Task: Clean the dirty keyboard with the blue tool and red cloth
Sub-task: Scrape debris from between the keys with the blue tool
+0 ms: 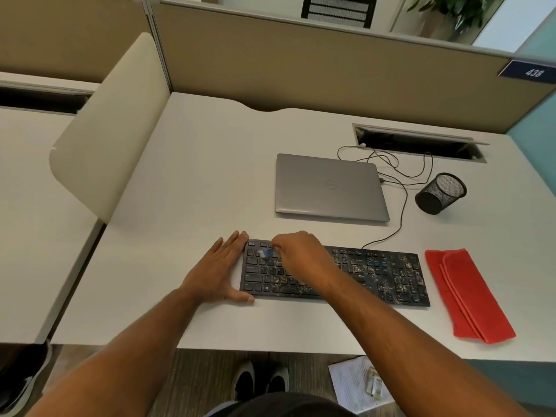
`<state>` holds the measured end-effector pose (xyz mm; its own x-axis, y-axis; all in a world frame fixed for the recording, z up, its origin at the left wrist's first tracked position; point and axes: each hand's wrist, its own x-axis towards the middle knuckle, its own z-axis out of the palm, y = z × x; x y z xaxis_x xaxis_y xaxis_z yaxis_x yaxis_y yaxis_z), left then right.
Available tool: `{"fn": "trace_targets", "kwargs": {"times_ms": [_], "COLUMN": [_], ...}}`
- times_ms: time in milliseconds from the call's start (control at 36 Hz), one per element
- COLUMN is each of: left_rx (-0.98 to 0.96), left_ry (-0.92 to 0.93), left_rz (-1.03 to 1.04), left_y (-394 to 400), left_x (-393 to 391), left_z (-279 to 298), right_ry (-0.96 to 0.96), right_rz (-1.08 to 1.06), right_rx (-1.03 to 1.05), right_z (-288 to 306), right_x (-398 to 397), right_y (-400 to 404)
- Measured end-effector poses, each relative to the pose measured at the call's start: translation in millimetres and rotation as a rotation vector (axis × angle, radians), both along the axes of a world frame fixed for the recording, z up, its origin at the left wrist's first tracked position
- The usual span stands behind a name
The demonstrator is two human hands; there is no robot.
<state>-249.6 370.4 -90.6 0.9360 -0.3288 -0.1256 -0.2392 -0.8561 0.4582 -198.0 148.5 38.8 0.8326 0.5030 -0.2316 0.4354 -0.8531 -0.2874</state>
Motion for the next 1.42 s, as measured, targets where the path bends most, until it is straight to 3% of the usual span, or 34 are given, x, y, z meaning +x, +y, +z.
{"fn": "trace_targets", "kwargs": {"times_ms": [194,361,583,722,889,1000,1194,1333,1417], "left_rx": [-0.006,0.006,-0.012,-0.005,-0.006,-0.001,0.005,-0.002,0.004], "left_ry": [-0.003,0.001,0.004,0.004,0.004,0.005,0.010,0.005,0.001], "left_rz": [-0.003,-0.001,0.001,-0.005,-0.002,-0.001,-0.005,-0.005,-0.005], "left_y": [0,0,0,0,0,-1,0,0,0], "left_x": [0,0,0,0,0,0,0,0,1], "left_z": [0,1,2,2,3,3,3,1,2], "right_ry": [0.040,0.008,0.149,0.032,0.137,0.015,-0.037,-0.021,-0.024], "right_rz": [0.135,0.003,0.009,-0.040,-0.009,-0.020,0.223,0.172,0.089], "right_rx": [-0.143,-0.041,-0.065,-0.052,-0.084,-0.020,-0.102,-0.194,-0.127], "right_z": [8,3,2,0,3,5,1,11,18], "right_x": [3,2,-6,-4,-6,-2,-12,-2,2], "right_y": [0,3,4,3,1,0,-1,-15,-16]}}
